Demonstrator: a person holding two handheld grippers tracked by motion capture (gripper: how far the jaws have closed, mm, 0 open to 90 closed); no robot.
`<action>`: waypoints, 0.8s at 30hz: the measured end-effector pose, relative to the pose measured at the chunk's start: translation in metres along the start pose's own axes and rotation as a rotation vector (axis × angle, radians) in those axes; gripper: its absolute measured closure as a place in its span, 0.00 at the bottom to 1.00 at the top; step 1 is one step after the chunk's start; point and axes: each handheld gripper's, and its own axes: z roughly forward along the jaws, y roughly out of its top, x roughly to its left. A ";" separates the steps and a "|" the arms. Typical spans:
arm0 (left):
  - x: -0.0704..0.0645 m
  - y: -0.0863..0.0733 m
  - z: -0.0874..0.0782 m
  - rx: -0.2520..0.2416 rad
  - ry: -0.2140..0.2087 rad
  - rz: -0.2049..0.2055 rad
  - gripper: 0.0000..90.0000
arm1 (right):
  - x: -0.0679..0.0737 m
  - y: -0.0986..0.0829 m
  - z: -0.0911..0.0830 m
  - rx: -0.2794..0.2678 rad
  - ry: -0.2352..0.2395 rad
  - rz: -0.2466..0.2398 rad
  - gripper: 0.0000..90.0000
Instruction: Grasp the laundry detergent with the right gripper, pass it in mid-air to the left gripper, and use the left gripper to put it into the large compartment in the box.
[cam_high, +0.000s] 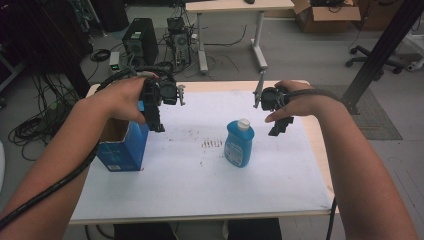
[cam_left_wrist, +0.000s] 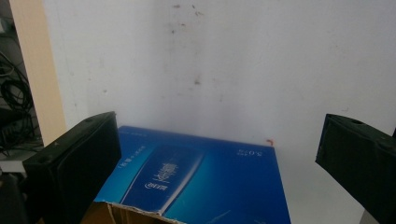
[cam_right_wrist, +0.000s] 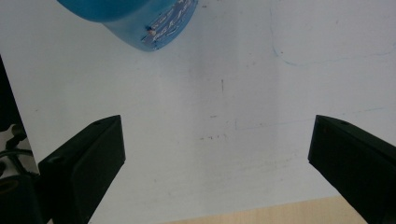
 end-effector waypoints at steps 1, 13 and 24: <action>0.000 0.000 0.000 0.000 -0.001 -0.001 0.00 | 0.000 0.000 0.000 0.004 0.003 0.000 0.04; 0.000 -0.003 0.003 0.000 -0.007 -0.010 0.00 | 0.002 -0.003 0.004 -0.003 0.026 -0.006 0.04; -0.004 -0.006 0.007 0.001 -0.009 -0.007 0.00 | 0.029 -0.016 0.015 -0.060 0.065 0.023 0.05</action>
